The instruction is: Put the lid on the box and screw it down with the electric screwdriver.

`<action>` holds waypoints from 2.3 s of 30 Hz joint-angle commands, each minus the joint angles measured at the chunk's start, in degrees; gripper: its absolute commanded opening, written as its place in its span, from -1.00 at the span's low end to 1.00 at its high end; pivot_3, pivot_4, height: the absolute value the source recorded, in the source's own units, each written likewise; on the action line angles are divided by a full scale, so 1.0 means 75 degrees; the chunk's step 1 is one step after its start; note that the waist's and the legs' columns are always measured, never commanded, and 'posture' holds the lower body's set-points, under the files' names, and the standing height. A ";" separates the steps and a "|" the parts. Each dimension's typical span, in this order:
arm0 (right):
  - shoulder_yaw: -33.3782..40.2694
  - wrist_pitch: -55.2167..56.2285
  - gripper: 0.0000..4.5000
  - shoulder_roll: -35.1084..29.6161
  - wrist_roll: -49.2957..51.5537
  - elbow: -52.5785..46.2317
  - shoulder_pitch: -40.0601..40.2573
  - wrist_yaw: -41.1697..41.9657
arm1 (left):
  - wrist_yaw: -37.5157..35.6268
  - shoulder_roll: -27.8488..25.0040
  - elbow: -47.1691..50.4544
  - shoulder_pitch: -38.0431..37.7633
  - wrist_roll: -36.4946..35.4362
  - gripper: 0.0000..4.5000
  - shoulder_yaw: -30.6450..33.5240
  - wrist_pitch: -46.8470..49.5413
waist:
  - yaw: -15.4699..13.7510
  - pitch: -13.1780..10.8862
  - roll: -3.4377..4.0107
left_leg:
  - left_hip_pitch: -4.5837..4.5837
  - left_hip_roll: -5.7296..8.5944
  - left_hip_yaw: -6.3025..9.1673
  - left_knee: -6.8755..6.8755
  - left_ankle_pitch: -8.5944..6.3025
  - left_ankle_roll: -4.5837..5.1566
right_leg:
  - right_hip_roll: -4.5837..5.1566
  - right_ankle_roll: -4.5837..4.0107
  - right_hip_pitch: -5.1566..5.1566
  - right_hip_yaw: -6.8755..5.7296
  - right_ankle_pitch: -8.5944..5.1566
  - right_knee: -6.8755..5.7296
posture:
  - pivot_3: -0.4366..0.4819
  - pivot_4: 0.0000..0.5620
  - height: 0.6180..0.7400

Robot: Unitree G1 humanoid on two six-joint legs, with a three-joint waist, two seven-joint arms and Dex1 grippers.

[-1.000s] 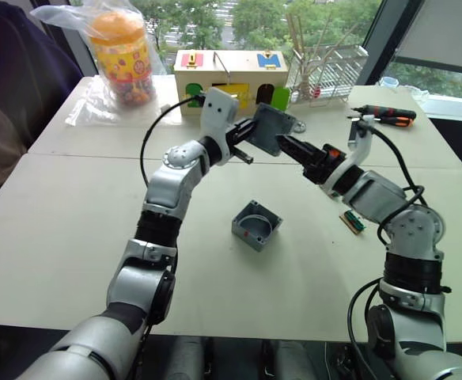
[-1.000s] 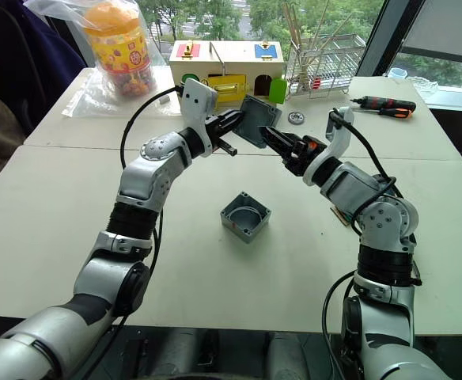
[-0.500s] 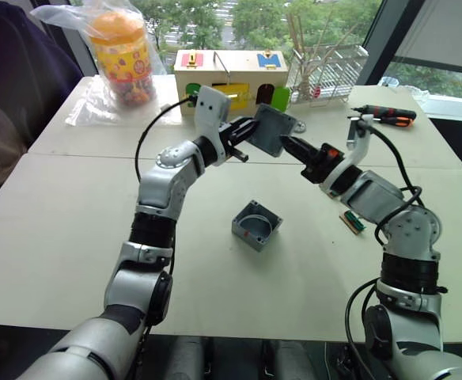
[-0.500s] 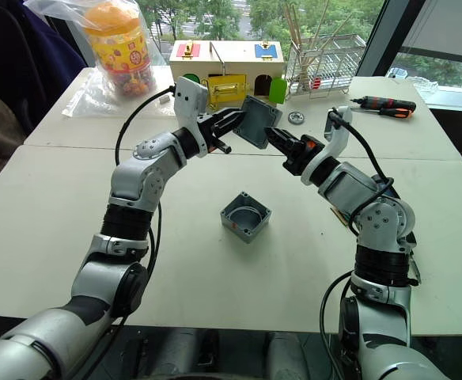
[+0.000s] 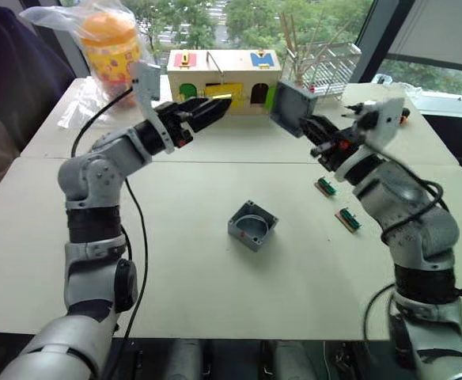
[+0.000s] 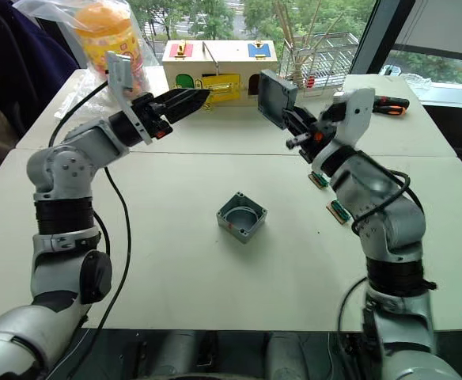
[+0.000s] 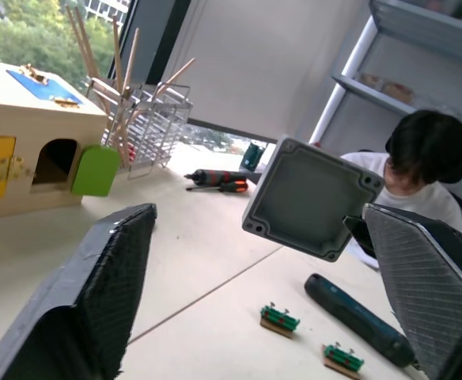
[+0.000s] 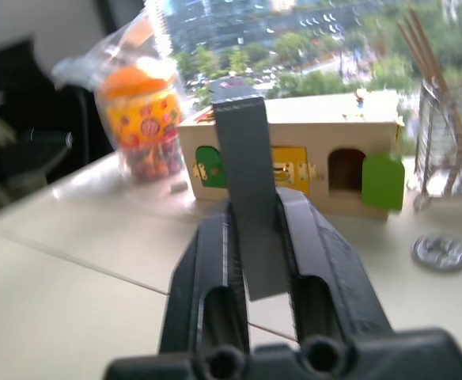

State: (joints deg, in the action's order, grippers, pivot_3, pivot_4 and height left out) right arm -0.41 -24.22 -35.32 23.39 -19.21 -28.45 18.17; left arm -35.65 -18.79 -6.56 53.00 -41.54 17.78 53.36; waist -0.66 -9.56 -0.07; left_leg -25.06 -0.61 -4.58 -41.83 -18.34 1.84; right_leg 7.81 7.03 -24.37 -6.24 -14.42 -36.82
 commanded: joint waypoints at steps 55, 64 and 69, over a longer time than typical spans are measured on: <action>-0.1620 0.8556 -0.97 -0.1116 -1.0085 0.2052 0.2946 -0.2744 | -0.3405 -0.0340 -0.0505 -0.0682 0.2701 -0.99 -0.4355 -0.1985 | -0.0025 0.0001 0.0001 | 0.0018 -0.0009 -0.0008 0.0000 0.0016 -0.0027 | -0.0014 -0.0004 0.0040 -0.0004 -0.0004 0.0018 | -0.05 -0.47 0.45; -0.1748 0.8556 -0.97 -0.1109 -1.0207 0.2301 0.3002 -0.2915 | -0.3554 -0.0475 -0.0458 -0.0885 0.3373 -0.99 -0.4951 -0.2538 | -0.0025 0.0002 0.0001 | 0.0025 -0.0008 -0.0010 0.0000 0.0016 -0.0027 | -0.0014 -0.0004 0.0050 -0.0007 -0.0004 0.0023 | -0.05 -0.47 0.45; -0.1743 0.8519 -0.31 -0.1078 -1.0075 0.2351 0.3117 -0.2943 | -0.3579 -0.0538 -0.0576 -0.1074 0.4013 -1.00 -0.5453 -0.3025 | -0.0019 0.0007 0.0003 | 0.0138 -0.0007 -0.0004 0.0038 0.0015 -0.0027 | -0.0015 -0.0002 0.0179 -0.0021 -0.0005 0.0093 | -0.05 -0.47 0.45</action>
State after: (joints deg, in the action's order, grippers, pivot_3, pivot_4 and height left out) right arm -12.83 39.57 -42.77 -52.00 -2.36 -6.25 -4.88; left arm -62.08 -22.47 -10.79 45.67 -13.87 -20.72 31.44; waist -0.80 -9.50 -0.04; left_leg -23.91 -0.67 -4.58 -41.50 -18.23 1.64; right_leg 7.71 7.01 -22.98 -6.37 -14.46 -36.13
